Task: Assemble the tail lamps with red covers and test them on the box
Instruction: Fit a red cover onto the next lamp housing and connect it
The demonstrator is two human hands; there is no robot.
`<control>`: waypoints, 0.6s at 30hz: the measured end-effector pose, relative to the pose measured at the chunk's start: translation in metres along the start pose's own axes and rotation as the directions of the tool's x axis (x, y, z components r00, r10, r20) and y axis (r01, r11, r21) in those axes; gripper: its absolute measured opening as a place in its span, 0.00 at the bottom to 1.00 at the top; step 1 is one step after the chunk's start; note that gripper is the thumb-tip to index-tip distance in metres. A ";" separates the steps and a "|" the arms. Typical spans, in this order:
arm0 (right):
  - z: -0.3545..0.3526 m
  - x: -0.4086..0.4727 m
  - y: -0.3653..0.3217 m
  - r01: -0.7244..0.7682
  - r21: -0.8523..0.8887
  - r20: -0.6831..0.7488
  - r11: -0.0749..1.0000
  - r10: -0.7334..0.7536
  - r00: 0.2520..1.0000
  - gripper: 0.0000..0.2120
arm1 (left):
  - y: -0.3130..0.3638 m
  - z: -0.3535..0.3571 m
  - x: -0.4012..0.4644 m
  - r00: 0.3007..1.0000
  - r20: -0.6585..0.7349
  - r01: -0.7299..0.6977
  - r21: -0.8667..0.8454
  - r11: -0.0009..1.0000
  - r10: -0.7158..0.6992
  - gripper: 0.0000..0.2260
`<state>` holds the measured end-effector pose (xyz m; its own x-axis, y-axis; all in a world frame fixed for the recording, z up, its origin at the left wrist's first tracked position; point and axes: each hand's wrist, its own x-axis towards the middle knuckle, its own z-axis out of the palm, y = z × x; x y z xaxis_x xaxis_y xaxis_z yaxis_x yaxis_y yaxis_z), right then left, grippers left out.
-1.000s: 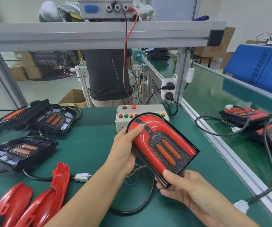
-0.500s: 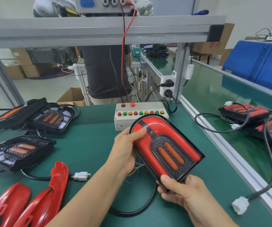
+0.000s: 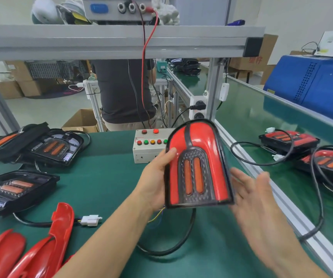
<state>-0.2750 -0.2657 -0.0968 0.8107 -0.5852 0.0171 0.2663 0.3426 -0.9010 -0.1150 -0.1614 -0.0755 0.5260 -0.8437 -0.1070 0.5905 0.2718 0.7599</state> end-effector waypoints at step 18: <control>0.013 0.036 -0.054 0.325 0.361 -0.150 0.874 -0.289 0.945 0.47 | -0.002 -0.060 0.007 0.928 -0.280 0.315 0.942 -0.117 0.244 0.18</control>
<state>-0.2536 -0.2963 -0.0417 0.6108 -0.7629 0.2117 0.6847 0.3748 -0.6251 -0.0763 -0.1403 -0.1163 0.8041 -0.5871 -0.0937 -0.4798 -0.7338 0.4809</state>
